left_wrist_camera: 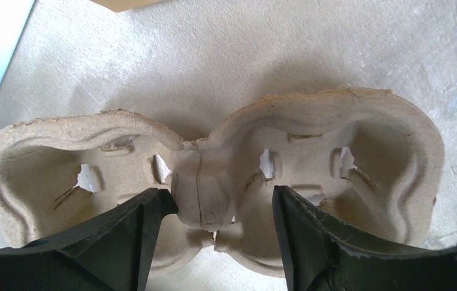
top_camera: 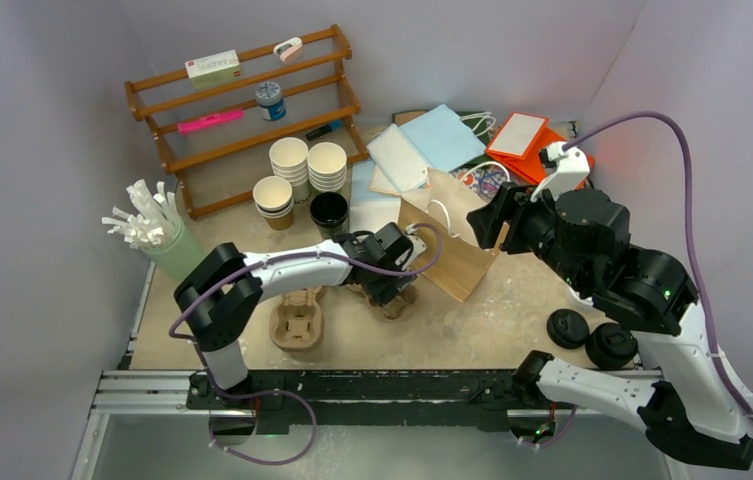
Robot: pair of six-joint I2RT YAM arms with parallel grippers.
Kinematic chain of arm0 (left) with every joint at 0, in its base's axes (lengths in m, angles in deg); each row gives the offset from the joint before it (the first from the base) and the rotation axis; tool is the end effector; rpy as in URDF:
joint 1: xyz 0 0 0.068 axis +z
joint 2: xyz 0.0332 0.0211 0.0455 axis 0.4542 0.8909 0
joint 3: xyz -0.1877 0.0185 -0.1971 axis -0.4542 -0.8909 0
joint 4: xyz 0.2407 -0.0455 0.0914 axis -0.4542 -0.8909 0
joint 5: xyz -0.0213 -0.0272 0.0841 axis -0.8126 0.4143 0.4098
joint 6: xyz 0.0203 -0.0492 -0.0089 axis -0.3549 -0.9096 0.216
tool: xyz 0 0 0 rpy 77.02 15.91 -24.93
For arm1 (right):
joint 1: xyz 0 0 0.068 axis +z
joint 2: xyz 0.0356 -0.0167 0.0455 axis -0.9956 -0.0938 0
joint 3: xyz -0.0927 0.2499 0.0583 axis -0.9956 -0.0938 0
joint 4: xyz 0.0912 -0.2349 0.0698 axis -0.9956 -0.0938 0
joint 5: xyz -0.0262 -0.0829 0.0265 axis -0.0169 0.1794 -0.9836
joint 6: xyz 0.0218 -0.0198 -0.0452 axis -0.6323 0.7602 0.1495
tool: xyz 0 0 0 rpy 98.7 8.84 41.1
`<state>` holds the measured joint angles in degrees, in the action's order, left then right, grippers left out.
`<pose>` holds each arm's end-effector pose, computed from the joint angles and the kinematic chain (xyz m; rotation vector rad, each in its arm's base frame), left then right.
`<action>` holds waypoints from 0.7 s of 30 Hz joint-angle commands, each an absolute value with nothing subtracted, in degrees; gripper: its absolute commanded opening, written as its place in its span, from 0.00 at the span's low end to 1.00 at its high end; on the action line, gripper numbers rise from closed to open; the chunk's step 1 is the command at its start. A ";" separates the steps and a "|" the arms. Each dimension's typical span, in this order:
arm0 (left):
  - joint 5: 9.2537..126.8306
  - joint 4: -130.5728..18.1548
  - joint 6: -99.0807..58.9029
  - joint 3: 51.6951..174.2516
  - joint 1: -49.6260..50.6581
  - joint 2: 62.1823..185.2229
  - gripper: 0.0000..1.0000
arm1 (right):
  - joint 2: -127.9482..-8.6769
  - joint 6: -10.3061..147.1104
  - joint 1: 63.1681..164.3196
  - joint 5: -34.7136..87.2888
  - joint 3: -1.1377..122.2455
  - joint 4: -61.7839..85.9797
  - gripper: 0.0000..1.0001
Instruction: Pack the takeout coffee
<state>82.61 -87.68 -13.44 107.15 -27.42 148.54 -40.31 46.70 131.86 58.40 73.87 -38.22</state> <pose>0.2085 -0.2848 0.1887 1.0889 2.4454 -0.1869 0.0974 0.0835 0.4891 0.0025 1.8433 0.5449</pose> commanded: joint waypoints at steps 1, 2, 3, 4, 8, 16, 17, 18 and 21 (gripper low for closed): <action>81.50 -86.62 -14.03 108.60 -26.70 150.45 0.70 | -39.99 46.04 131.96 58.05 73.40 -37.22 0.67; 80.85 -86.38 -13.97 108.49 -26.36 150.65 0.71 | -39.97 46.04 131.96 58.01 73.41 -37.13 0.67; 80.31 -86.23 -13.96 108.46 -26.05 150.76 0.72 | -39.96 46.05 131.98 57.93 73.42 -37.14 0.67; 80.00 -86.14 -14.04 108.52 -25.73 150.82 0.75 | -40.05 46.12 131.94 57.90 73.56 -37.09 0.67; 78.82 -86.03 -14.05 108.62 -25.13 150.64 0.74 | -40.21 46.28 131.99 57.92 73.72 -37.07 0.67; 78.02 -89.07 -14.40 110.70 -25.02 150.02 0.53 | -40.14 46.23 131.93 58.01 73.72 -36.88 0.67; 77.86 -89.46 -14.54 111.02 -25.04 149.44 0.53 | -40.12 46.21 131.96 58.01 73.65 -36.86 0.67; 77.76 -90.05 -14.65 111.47 -25.02 148.73 0.53 | -40.08 46.21 131.94 58.01 73.59 -36.82 0.67; 77.54 -92.24 -15.07 113.00 -25.02 146.06 0.52 | -39.99 46.04 131.98 57.99 73.38 -36.83 0.67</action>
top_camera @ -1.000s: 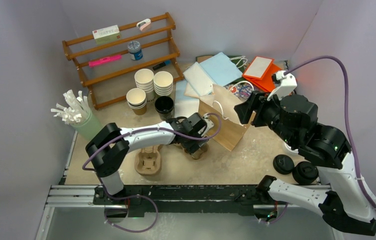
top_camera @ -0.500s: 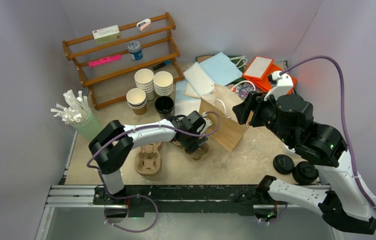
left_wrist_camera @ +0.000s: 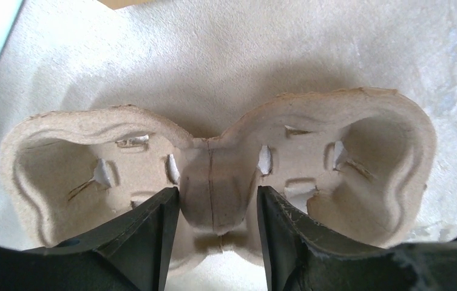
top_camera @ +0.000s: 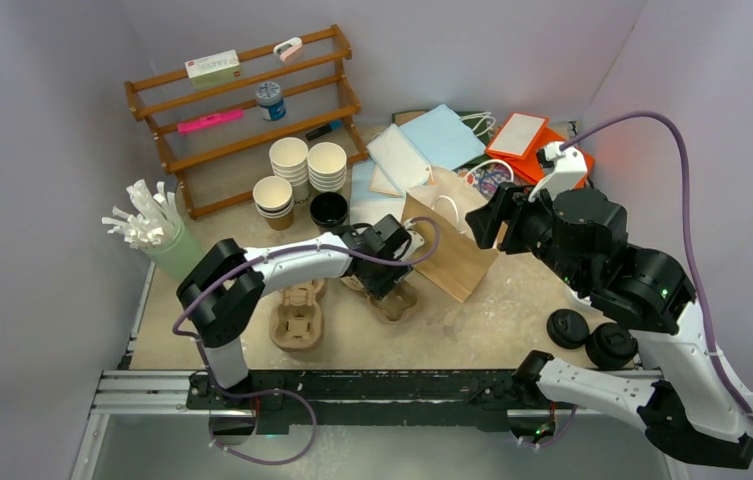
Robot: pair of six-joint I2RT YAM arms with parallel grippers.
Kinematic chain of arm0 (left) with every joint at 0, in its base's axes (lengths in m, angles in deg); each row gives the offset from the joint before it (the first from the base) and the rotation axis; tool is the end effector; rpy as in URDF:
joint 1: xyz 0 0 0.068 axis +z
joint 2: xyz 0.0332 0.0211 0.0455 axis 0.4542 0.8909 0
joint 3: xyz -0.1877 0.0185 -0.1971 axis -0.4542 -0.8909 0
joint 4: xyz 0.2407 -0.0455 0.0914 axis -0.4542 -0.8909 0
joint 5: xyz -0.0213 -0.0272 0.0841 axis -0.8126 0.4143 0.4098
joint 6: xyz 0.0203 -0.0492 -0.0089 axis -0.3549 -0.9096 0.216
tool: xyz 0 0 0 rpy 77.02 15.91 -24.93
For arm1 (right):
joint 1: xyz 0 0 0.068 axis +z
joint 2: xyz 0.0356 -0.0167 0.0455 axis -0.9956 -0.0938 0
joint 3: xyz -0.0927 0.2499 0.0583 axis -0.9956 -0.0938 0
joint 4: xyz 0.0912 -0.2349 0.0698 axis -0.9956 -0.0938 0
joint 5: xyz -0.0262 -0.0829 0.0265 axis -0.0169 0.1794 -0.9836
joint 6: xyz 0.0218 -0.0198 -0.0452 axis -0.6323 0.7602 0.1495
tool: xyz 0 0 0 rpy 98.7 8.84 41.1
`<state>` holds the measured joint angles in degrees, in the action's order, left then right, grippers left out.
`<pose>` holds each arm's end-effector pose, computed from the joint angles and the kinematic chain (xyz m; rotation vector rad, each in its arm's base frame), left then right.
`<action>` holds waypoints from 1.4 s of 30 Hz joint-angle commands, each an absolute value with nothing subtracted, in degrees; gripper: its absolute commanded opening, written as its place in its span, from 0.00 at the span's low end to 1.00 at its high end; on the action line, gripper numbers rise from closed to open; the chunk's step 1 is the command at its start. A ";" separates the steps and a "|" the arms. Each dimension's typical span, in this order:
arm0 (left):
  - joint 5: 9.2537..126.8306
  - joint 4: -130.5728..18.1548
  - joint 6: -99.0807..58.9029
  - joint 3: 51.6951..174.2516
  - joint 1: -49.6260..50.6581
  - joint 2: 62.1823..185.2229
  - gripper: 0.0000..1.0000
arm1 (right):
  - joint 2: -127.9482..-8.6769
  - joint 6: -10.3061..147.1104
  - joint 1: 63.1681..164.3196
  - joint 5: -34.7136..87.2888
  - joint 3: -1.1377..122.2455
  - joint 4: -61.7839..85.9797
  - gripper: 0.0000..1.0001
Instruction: Pack the takeout coffee
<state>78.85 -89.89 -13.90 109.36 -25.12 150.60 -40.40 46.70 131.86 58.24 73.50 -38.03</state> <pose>0.2216 -0.2825 0.1856 1.0721 2.5144 -0.2345 0.0986 0.0849 0.4875 -0.0010 1.8480 0.5444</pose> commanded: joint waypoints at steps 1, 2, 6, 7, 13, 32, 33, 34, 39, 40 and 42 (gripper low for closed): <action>77.39 -93.11 -15.18 113.57 -25.02 144.77 0.51 | -39.97 46.06 131.99 58.12 73.38 -36.85 0.67; 77.36 -93.99 -15.31 114.10 -25.02 143.77 0.49 | -39.86 46.15 131.96 58.29 73.39 -36.85 0.67; 76.77 -96.78 -15.90 114.80 -25.02 139.72 0.37 | -40.13 47.79 131.97 59.84 74.05 -37.14 0.67; 76.68 -96.93 -16.04 114.20 -25.02 138.79 0.36 | -40.26 48.24 131.93 60.24 74.36 -37.28 0.67; 77.05 -94.61 -16.41 111.27 -25.02 137.57 0.64 | -40.75 49.42 131.98 60.45 75.43 -36.94 0.68; 72.05 -81.10 -8.77 108.70 -21.90 151.81 0.57 | -42.12 48.94 131.94 59.95 77.76 -39.06 0.68; 71.92 -81.51 -8.76 109.30 -21.86 152.56 0.51 | -42.39 48.98 131.95 59.95 77.99 -39.14 0.68; 71.79 -81.90 -8.75 109.76 -21.85 153.14 0.45 | -42.60 49.09 131.97 60.02 78.16 -39.12 0.68; 72.12 -84.41 -8.81 110.67 -21.85 152.62 0.30 | -42.93 48.87 131.98 59.94 77.97 -38.63 0.68; 72.43 -85.03 -9.00 110.63 -21.85 151.69 0.29 | -42.88 48.80 131.98 59.75 77.73 -38.63 0.68; 72.69 -86.39 -9.33 110.66 -21.85 149.04 0.29 | -42.87 48.74 131.98 59.36 77.16 -38.84 0.68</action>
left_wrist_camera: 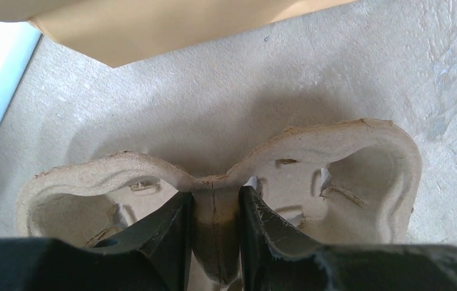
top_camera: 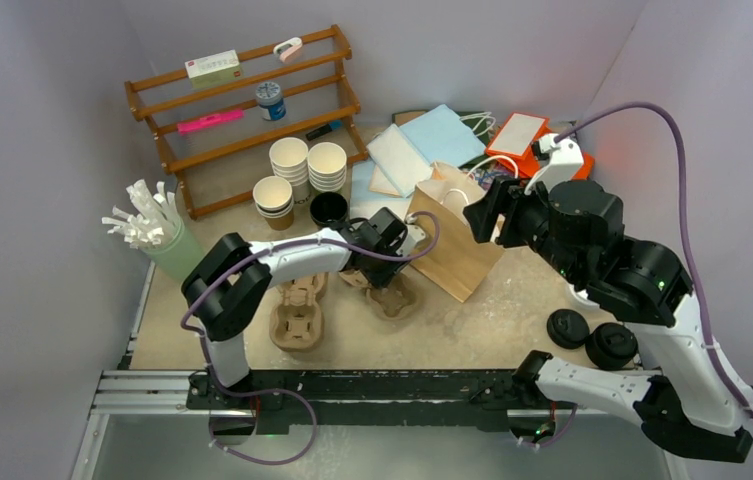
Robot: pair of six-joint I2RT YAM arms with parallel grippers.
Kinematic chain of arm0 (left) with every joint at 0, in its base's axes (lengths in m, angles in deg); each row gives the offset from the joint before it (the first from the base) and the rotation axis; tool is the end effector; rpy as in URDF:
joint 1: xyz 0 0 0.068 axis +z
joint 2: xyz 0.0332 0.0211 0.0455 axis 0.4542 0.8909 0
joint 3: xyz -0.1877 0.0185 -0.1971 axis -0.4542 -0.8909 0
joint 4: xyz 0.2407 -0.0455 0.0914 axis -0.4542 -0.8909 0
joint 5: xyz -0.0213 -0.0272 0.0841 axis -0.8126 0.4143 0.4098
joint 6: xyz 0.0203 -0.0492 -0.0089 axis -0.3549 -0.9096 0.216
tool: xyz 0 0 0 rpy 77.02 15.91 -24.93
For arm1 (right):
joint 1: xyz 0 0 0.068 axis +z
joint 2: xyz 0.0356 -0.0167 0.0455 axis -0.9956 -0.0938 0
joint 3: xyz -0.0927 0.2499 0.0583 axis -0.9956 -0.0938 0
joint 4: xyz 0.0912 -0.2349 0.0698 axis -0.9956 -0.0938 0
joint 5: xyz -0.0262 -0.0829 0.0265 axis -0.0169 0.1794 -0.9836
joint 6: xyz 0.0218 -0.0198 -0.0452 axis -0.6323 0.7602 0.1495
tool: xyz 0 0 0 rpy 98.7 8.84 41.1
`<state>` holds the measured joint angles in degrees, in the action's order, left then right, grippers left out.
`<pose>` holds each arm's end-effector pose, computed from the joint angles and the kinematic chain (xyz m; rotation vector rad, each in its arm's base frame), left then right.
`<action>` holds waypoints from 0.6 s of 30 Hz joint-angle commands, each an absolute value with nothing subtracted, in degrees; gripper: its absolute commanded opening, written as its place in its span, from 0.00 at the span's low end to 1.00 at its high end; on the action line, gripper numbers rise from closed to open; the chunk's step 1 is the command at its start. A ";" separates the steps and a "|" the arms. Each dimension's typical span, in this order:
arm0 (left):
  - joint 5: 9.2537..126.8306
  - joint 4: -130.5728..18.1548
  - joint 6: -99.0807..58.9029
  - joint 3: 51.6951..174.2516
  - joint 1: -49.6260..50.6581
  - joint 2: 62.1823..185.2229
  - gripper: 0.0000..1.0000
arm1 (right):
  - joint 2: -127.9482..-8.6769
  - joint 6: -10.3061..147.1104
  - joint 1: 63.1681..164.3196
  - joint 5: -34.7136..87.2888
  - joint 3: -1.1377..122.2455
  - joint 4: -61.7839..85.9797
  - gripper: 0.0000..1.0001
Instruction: Pack the takeout coffee
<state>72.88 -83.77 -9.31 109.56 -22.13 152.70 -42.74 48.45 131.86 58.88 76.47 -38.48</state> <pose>0.2422 -0.2832 0.1792 1.1186 2.4418 -0.3649 0.1033 0.0895 0.4960 -0.0201 1.8401 0.5155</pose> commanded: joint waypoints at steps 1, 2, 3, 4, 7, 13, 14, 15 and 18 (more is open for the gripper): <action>72.85 -87.30 -9.64 110.80 -21.85 147.92 0.29 | -42.66 48.69 131.96 59.42 76.86 -39.01 0.68; 72.85 -88.18 -9.96 110.99 -21.85 146.70 0.29 | -42.41 48.61 131.96 59.60 76.52 -39.11 0.68; 72.83 -89.22 -10.33 111.17 -21.85 145.54 0.29 | -42.17 48.60 131.99 60.06 76.24 -39.19 0.68; 72.83 -90.10 -10.80 111.32 -21.85 144.26 0.29 | -42.02 48.59 131.92 60.75 76.16 -39.30 0.68; 72.91 -92.90 -12.91 111.64 -21.85 140.04 0.29 | -42.05 48.61 131.98 63.08 77.06 -39.62 0.67; 74.41 -98.92 -16.30 114.20 -21.86 131.19 0.29 | -44.84 48.23 131.96 66.60 78.96 -40.87 0.66; 74.72 -100.37 -16.66 115.30 -21.85 130.16 0.29 | -45.37 47.97 131.91 67.03 79.00 -40.91 0.65; 75.16 -102.10 -16.94 116.84 -21.85 129.29 0.29 | -45.67 47.63 131.97 67.37 78.85 -40.67 0.64; 76.93 -107.73 -17.46 122.58 -21.85 127.29 0.29 | -46.58 47.03 131.98 66.87 78.61 -39.05 0.62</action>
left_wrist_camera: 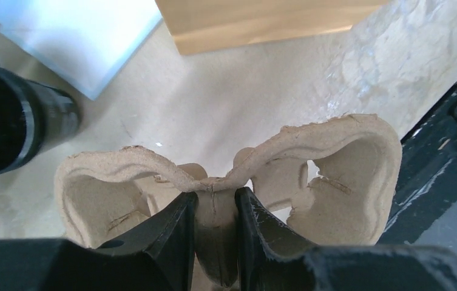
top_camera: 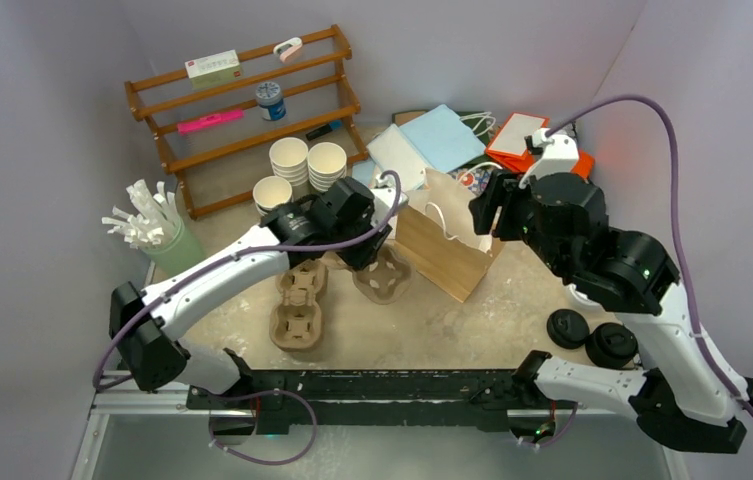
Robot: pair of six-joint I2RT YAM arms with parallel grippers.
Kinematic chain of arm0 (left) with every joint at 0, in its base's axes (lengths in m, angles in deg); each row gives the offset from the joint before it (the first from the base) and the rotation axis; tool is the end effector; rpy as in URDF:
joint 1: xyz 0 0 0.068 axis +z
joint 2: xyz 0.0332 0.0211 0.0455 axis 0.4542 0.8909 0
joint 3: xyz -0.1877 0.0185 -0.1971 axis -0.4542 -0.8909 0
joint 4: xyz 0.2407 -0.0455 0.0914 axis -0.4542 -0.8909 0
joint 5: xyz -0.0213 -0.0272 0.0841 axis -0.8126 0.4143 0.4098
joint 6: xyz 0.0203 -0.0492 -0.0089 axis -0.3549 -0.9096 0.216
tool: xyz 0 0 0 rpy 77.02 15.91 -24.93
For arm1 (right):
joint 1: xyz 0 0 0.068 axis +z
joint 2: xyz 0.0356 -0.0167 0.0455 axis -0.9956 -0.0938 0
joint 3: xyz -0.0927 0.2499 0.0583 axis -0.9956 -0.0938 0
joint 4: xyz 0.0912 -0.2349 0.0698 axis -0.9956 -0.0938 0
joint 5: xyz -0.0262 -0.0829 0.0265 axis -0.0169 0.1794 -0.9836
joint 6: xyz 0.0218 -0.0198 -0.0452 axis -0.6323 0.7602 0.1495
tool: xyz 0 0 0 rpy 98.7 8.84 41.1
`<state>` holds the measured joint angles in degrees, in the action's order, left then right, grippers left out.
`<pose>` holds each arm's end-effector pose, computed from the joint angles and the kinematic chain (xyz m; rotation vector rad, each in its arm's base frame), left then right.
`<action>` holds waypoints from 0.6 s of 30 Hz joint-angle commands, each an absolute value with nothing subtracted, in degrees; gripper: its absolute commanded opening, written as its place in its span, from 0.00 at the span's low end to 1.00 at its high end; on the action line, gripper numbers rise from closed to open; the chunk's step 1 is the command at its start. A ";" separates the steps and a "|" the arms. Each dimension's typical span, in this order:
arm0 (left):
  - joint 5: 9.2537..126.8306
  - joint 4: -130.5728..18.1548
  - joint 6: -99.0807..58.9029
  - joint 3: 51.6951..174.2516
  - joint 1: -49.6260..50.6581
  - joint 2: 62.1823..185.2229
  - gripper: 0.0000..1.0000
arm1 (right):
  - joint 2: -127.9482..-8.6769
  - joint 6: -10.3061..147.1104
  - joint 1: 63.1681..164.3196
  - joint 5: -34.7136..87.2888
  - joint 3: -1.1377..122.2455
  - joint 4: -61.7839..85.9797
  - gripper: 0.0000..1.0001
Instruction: Pack the takeout coffee
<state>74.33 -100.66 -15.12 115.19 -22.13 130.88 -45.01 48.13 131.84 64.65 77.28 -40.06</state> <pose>0.1997 -0.2327 0.3151 0.9248 2.3333 -0.4591 0.1127 0.0949 0.4926 0.0385 1.8606 0.3989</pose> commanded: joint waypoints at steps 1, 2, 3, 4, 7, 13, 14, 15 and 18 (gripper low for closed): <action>77.99 -109.17 -17.35 124.40 -21.90 126.52 0.29 | -46.97 46.93 131.99 66.17 78.55 -38.54 0.61; 78.73 -110.70 -17.10 126.42 -21.86 125.91 0.29 | -47.42 46.73 131.97 65.53 78.53 -38.22 0.61; 79.47 -112.62 -16.86 129.08 -21.87 125.61 0.29 | -47.79 46.55 131.99 64.76 78.45 -38.00 0.59; 80.41 -114.57 -16.72 131.91 -21.87 125.48 0.29 | -48.19 46.38 131.98 63.82 78.25 -37.73 0.58; 83.05 -118.80 -16.83 140.39 -21.86 125.07 0.27 | -49.04 44.89 131.97 60.61 77.19 -37.42 0.57; 80.65 -117.49 -18.61 154.20 -21.85 126.76 0.26 | -50.17 42.00 131.89 56.55 73.45 -37.30 0.52; 79.33 -116.74 -19.14 156.03 -21.85 127.81 0.26 | -50.36 41.85 131.97 55.38 72.45 -37.13 0.52; 77.92 -115.96 -19.69 158.06 -21.85 128.98 0.26 | -50.54 41.70 131.94 54.31 71.77 -37.21 0.52; 73.39 -112.85 -21.73 163.31 -21.85 132.30 0.25 | -50.05 41.04 131.89 52.75 70.19 -37.04 0.50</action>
